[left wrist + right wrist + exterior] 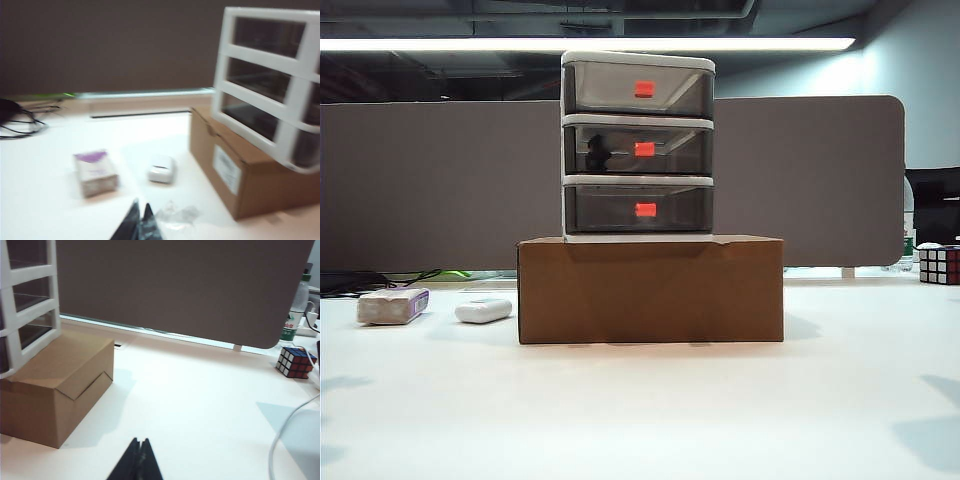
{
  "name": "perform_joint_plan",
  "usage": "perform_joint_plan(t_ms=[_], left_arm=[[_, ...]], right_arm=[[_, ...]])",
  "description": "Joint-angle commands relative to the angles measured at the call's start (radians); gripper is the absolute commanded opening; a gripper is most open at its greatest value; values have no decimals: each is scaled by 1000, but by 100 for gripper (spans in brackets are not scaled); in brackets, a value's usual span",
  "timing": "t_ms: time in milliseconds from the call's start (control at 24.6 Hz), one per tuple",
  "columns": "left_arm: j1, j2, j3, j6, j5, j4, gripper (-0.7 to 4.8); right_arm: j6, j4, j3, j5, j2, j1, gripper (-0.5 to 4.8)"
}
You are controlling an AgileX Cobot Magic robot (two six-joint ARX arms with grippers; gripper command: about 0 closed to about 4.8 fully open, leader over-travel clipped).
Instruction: Open the second layer of the drawer on the table, pick up the transparent tape on the table and put it in, and finally close the drawer.
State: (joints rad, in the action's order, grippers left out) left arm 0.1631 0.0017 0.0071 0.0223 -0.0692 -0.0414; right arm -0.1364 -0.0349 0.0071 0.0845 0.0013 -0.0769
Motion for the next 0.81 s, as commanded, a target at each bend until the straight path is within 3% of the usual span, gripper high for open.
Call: perform_joint_plan(t_ms=[41, 163, 814], left_arm=[[-116, 0, 0, 86, -88, -19, -6], [-166, 0, 0, 153, -89, -1, -5], [-165, 0, 0, 128, -89, -23, -5]], right_arm=[[-1, -15, -6, 26, -2, 12, -5], [14, -14, -6, 26, -2, 10, -5], [13, -14, -6, 26, -2, 10, -5]])
